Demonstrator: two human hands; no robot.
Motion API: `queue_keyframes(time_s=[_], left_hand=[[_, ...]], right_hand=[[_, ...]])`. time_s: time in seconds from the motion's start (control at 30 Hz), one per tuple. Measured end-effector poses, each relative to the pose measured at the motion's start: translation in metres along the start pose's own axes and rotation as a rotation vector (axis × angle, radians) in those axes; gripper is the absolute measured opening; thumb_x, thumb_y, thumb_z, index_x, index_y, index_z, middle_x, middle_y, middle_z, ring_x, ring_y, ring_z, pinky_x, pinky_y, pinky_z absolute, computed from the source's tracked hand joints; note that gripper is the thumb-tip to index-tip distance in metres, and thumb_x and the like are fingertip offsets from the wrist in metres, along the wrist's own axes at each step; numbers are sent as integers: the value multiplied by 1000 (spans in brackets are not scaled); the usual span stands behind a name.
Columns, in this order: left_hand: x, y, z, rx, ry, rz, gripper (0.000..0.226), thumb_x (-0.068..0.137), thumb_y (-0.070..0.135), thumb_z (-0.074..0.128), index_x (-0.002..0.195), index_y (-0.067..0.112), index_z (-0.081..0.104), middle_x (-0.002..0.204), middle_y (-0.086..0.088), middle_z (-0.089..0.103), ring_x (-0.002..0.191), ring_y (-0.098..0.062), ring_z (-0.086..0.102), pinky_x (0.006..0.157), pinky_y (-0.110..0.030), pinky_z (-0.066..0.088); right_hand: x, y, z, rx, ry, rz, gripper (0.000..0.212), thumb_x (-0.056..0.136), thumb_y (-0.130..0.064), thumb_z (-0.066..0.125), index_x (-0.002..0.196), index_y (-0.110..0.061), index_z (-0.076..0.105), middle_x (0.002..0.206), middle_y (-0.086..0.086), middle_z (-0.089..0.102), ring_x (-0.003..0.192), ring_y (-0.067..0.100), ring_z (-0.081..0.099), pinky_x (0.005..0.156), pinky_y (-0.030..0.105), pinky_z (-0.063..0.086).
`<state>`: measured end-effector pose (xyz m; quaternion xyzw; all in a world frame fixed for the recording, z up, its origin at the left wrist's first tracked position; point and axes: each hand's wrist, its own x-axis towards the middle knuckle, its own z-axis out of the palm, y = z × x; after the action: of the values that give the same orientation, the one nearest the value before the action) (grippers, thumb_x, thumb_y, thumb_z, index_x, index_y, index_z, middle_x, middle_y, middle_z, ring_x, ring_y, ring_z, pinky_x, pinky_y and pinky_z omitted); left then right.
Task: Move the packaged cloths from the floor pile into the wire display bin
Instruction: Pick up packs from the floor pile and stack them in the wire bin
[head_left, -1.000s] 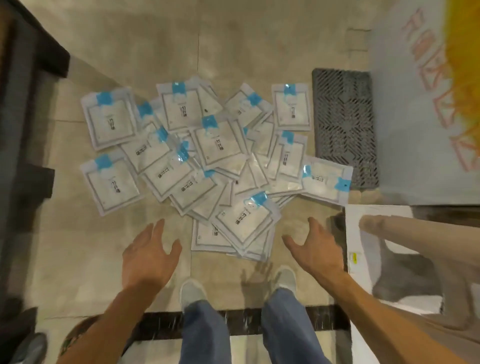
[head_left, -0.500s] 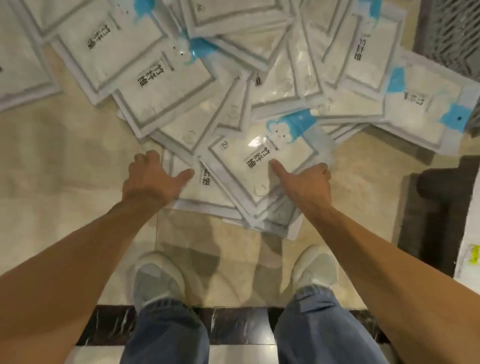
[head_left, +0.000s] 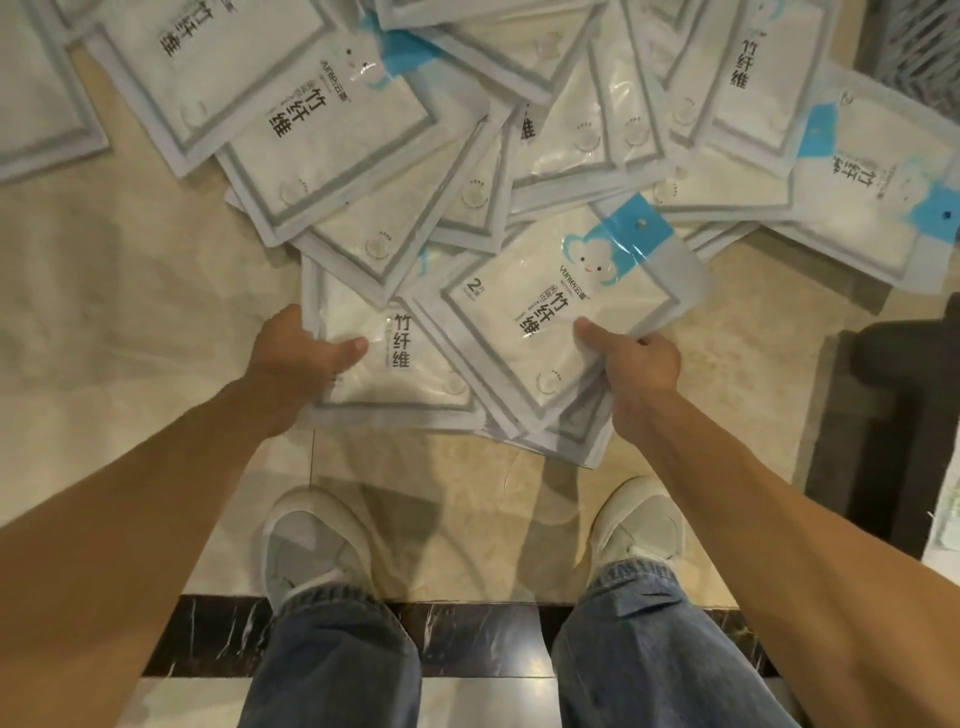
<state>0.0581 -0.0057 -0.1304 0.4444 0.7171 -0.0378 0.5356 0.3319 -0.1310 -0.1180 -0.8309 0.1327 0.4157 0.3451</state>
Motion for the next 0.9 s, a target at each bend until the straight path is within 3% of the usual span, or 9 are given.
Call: queue_keyframes(time_s=[0.07, 0.23, 0.33, 0.47, 0.63, 0.7, 0.8, 0.9], left_hand=[[-14, -7, -14, -108, -54, 22, 34, 88, 9, 78, 119, 15, 63, 101, 1, 71, 91, -16, 69, 70, -26, 54], [-56, -25, -59, -292, -2, -19, 36, 86, -1, 76, 110, 22, 63, 100, -3, 71, 78, -14, 67, 65, -28, 59], [-94, -29, -89, -326, 19, -66, 41, 86, -2, 75, 116, 24, 64, 106, -4, 73, 90, -20, 70, 74, -40, 60], [-149, -16, -135, -369, 102, -66, 50, 88, 2, 74, 131, 24, 61, 108, -1, 71, 96, -24, 67, 69, -34, 51], [-223, 37, -206, -525, 164, 17, 41, 86, 1, 75, 111, 31, 63, 105, 2, 74, 90, -14, 71, 66, -30, 56], [-255, 63, -242, -578, 148, 57, 44, 83, 2, 75, 116, 28, 63, 105, 1, 77, 89, -15, 75, 68, -31, 59], [-314, 103, -308, -606, 141, 133, 51, 79, 7, 78, 125, 22, 63, 112, 0, 77, 98, -22, 76, 82, -45, 59], [-384, 141, -375, -632, 186, 223, 50, 82, 7, 79, 125, 26, 63, 110, 5, 77, 98, -18, 75, 84, -44, 58]], right_hand=[[-11, -2, -6, 149, -69, 0, 41, 85, -6, 82, 121, -7, 62, 112, 8, 76, 92, 25, 76, 71, 37, 64], [-45, -16, -25, 329, -210, -47, 41, 93, 9, 65, 130, -8, 58, 116, 9, 77, 102, 27, 76, 80, 44, 64], [-75, -32, -38, 282, -262, -77, 44, 93, 7, 65, 133, -11, 60, 117, 7, 77, 105, 28, 75, 85, 47, 63], [-130, -66, -59, 216, -320, -64, 43, 94, 4, 65, 135, -11, 61, 120, 10, 76, 108, 32, 74, 86, 52, 62], [-220, -142, -82, 82, -455, -136, 39, 90, -2, 68, 129, -6, 64, 119, 14, 76, 106, 34, 74, 83, 50, 62], [-261, -182, -88, 51, -512, -178, 40, 87, -4, 69, 128, -5, 65, 118, 16, 75, 106, 36, 74, 85, 51, 62], [-334, -246, -97, 20, -572, -237, 35, 92, 0, 65, 127, -4, 65, 116, 18, 76, 104, 37, 74, 82, 50, 63], [-421, -306, -110, -28, -641, -313, 42, 87, -3, 68, 129, -3, 65, 120, 20, 74, 108, 39, 72, 86, 53, 61]])
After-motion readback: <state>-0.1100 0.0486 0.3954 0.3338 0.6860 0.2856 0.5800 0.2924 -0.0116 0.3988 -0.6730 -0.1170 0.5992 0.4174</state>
